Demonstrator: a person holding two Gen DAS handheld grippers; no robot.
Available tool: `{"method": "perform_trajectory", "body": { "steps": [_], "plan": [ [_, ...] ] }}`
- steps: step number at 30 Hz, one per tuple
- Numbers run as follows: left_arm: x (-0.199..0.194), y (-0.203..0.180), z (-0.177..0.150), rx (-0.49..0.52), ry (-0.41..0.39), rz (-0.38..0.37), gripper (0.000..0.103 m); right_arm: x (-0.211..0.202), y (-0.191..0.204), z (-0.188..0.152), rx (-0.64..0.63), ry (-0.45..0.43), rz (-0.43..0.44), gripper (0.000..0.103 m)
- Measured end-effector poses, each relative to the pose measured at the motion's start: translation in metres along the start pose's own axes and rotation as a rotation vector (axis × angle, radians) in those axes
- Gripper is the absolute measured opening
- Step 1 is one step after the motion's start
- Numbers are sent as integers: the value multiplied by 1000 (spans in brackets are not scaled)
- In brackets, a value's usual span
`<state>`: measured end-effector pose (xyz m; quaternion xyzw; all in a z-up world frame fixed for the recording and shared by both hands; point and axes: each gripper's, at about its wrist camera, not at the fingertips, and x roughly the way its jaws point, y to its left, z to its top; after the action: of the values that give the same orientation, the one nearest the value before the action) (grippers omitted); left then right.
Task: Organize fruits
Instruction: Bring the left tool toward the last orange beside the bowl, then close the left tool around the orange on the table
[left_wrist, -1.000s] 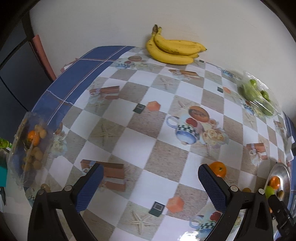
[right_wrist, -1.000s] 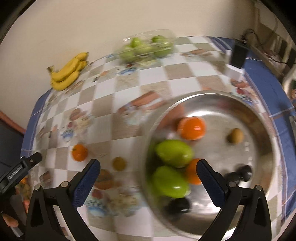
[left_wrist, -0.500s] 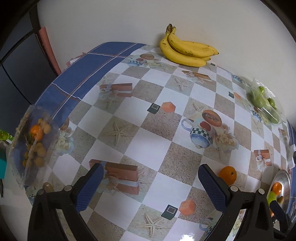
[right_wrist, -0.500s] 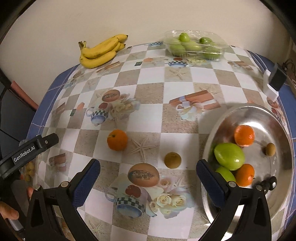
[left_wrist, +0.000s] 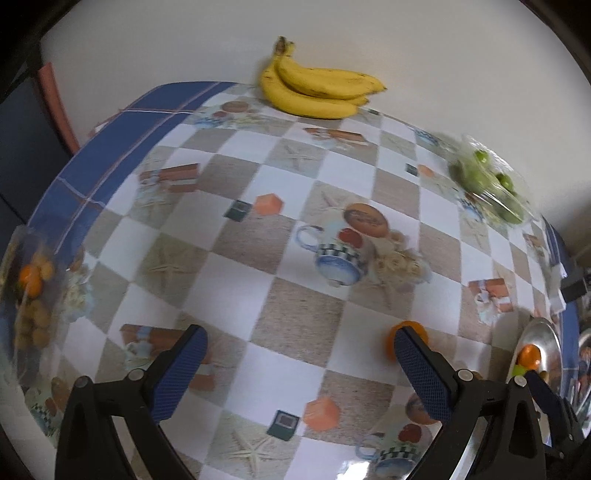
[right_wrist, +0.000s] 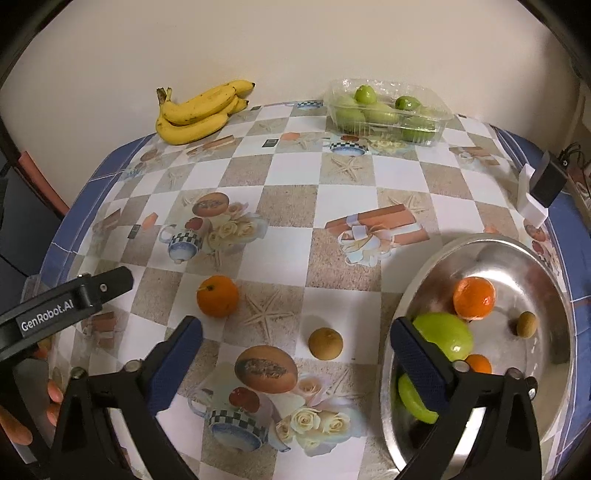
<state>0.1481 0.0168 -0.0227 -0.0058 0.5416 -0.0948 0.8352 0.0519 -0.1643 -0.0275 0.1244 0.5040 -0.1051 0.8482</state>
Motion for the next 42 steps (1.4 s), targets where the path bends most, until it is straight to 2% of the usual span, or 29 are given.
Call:
{"method": "perform_trajectory", "body": {
  "steps": [5, 7, 9, 12, 21, 23, 28, 37, 42],
  "plan": [
    [8, -15, 0, 36, 20, -62, 95, 8, -2, -1, 1, 16, -8, 77],
    [13, -20, -1, 42, 36, -87, 93, 13, -2, -2, 0, 32, -20, 64],
    [19, -26, -2, 46, 56, -112, 89, 17, -2, -3, -3, 44, -38, 62],
    [27, -34, -3, 57, 81, -140, 84, 24, -4, -5, 3, 68, -51, 50],
    [43, -55, -5, 107, 103, -174, 78, 37, -14, -9, 36, 116, -78, 38],
    [44, -59, -5, 119, 99, -185, 76, 38, -15, -9, 43, 120, -78, 31],
    [47, -68, -6, 143, 96, -201, 70, 40, -18, -9, 50, 130, -82, 28],
    [51, -73, -8, 154, 101, -194, 40, 39, -20, -9, 68, 139, -71, 27],
    [50, -74, -7, 156, 95, -187, 37, 34, -20, -6, 72, 125, -67, 27]
  ]
}}
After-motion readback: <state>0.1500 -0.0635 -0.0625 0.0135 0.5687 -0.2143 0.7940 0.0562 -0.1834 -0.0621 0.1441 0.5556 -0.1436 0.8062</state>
